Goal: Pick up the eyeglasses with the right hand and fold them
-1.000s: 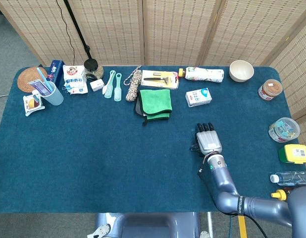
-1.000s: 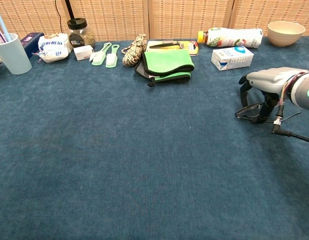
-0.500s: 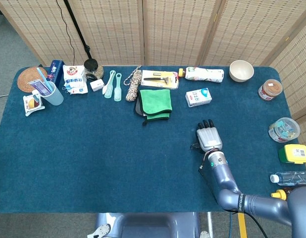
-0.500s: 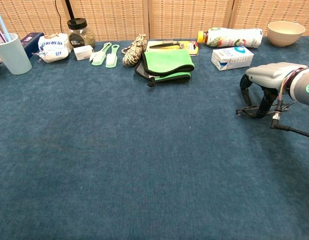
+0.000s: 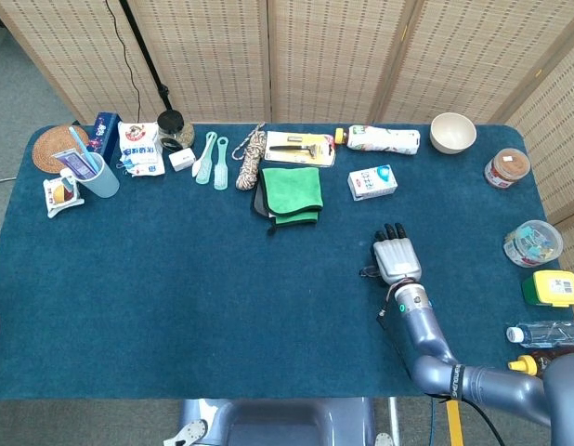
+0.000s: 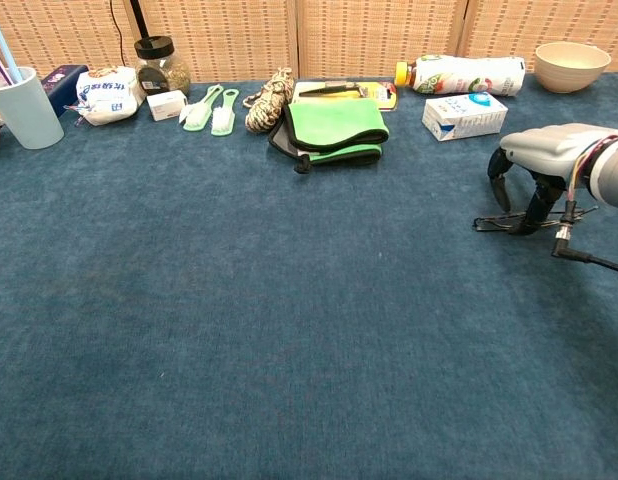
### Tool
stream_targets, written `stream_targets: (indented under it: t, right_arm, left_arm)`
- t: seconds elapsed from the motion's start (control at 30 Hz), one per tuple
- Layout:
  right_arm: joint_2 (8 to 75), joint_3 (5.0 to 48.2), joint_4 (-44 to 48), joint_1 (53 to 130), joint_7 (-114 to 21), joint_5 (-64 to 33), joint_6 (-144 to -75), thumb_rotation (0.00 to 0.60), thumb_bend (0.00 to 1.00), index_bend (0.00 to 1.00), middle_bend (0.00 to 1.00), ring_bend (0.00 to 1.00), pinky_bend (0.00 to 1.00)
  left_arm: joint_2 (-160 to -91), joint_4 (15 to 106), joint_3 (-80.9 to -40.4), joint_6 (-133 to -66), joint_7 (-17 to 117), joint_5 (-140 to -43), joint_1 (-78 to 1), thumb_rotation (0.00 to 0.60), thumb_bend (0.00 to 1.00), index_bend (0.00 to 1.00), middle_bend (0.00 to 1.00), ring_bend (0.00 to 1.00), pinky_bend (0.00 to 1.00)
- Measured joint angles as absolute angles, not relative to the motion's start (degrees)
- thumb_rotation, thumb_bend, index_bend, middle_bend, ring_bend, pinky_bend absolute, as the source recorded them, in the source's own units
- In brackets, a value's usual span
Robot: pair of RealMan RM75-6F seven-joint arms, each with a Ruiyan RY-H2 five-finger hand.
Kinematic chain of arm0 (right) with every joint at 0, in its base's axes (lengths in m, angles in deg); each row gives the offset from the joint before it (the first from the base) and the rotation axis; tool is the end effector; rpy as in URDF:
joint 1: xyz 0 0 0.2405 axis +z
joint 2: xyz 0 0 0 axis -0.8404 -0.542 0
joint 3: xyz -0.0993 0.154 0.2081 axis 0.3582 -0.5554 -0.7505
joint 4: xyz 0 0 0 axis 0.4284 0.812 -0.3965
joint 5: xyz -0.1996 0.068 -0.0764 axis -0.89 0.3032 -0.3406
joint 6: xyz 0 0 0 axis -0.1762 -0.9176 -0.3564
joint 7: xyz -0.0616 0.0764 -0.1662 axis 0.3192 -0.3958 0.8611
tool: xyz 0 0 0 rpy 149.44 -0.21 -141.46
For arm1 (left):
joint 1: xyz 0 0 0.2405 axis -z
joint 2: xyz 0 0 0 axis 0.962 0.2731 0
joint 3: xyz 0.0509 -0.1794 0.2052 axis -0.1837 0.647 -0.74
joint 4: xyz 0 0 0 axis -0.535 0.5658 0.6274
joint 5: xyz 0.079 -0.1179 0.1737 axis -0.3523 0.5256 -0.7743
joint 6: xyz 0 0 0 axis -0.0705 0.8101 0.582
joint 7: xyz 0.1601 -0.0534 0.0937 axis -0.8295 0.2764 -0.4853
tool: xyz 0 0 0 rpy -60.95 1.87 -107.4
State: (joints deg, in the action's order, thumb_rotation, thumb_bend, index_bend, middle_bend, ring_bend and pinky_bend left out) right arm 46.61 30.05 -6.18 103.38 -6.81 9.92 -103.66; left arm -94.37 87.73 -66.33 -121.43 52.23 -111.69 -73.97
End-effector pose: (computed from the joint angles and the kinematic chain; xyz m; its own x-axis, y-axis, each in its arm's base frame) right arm -0.2193 -0.4235 -0.0376 0.5839 -0.3488 0.7331 -0.8041 -0.1238 0.5815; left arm -0.3511 0.2018 0.2215 0.4329 0.0213 0.9012 0.8906 0.1443 -0.4313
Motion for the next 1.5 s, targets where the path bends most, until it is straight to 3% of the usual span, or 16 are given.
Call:
stream_targets:
  t: [0.5,0.87,1.5]
  right_arm:
    - [38.3,31.9,-16.8,98.5,-10.6,2.7,-108.0,0.6,0.25,0.48,0.15,0.02,0.0]
    - [31.3,31.8,-24.3,92.8,-19.4,-6.2,-113.2,0.6,0.25,0.29,0.1,0.01,0.0]
    - [27.3,37.6,-27.8,75.6,-26.6,-27.2,-133.5,0.6,0.25,0.29,0.12,0.01,0.02]
  left_arm:
    - [-93.8,88.3,-66.6,-122.3,52.8,-112.5,-74.4,0.496,0.38,0.16,0.02,0.09,0.0]
    - [-93.9,88.5,-67.6,-122.9,53.0,-113.0,-75.4,0.496,0.38,0.16,0.02,0.09,0.0]
    - [-97.8,85.8,-69.6,-124.6,55.5,-115.0,-77.8,0.496,0.38,0.15,0.04,0.09,0.0]
